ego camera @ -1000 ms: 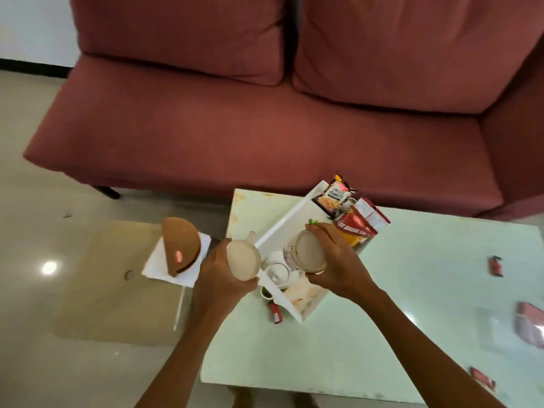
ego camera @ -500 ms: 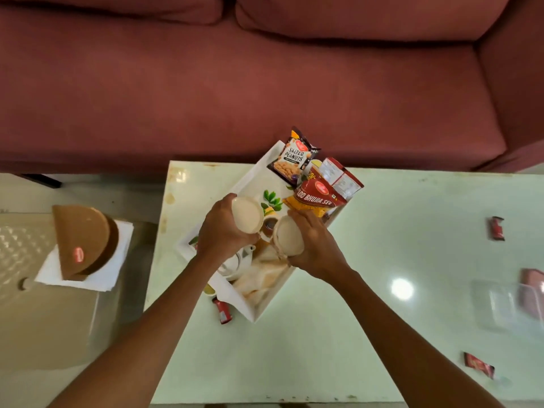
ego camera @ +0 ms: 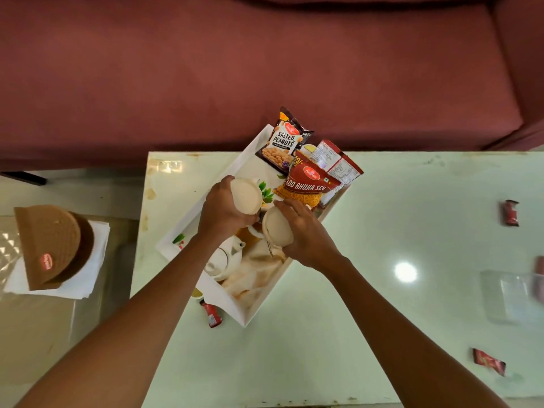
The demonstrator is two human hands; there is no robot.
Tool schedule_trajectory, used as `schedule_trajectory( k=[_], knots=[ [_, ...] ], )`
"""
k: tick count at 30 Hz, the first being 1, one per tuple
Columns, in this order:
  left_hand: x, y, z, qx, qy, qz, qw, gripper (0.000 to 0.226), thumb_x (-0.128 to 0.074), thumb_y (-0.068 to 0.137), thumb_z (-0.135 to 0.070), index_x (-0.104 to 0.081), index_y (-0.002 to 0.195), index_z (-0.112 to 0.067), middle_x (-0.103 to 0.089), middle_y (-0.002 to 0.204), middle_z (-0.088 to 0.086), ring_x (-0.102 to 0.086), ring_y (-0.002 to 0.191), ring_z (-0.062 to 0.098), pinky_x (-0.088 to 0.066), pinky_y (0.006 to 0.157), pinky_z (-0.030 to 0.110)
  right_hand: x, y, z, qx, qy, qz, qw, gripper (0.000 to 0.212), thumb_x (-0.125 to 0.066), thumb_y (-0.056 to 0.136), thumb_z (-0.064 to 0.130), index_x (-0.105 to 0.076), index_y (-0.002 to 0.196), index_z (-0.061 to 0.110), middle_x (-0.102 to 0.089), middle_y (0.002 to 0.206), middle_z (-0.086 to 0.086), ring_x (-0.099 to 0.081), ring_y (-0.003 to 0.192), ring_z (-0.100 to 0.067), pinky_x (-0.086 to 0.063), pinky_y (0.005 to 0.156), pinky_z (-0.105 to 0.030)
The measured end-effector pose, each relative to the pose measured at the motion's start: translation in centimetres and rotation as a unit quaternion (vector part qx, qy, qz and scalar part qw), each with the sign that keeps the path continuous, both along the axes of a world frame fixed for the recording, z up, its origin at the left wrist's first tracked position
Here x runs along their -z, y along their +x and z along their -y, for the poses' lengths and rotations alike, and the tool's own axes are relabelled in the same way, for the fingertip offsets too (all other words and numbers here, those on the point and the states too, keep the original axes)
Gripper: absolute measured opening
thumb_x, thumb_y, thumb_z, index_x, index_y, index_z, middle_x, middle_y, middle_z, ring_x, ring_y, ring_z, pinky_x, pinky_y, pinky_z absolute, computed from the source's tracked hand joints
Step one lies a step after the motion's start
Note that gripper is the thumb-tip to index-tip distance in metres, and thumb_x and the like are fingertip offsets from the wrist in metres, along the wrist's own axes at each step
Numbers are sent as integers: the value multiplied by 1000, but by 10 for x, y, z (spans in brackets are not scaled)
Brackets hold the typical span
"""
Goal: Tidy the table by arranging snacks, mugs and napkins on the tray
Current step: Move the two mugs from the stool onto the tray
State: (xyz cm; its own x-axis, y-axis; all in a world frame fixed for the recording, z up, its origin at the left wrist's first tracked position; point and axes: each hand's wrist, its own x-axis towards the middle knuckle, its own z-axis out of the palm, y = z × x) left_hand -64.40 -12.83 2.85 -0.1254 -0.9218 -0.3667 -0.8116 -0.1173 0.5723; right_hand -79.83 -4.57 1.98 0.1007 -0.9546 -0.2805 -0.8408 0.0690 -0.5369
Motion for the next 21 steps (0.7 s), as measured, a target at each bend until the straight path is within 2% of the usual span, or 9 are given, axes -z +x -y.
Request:
schedule_trajectory(
  k=[12, 17, 21],
  knots=[
    [13, -2, 4, -2, -8, -15, 1000, 96, -85, 56, -34, -35, 134, -9, -50, 132, 14, -48, 120, 30, -44, 94, 41, 2, 2, 2, 2, -11, 13, 1000, 86, -78, 68, 10, -30, 140, 10, -34, 144, -12, -36, 129, -32, -44, 98, -47],
    [11, -3, 3, 13, 17, -9, 1000, 109, -83, 61, -33, -16, 144, -10, -32, 148, 13, -33, 135, 29, -35, 106, 42, -1, 4, 1, 0, 6, 2, 1000, 89, -77, 69, 11, -26, 142, 13, -30, 148, -11, -33, 132, -31, -45, 100, -48],
    [4, 6, -5, 42, 32, 6, 999, 117, -83, 61, -33, -5, 146, -10, -12, 157, 12, -16, 143, 29, -27, 112, 43, -7, 9, 0, 1, 17, -11, 1000, 100, -82, 65, 20, -21, 144, 17, -19, 154, -11, -19, 140, -32, -37, 105, -53]
  ],
)
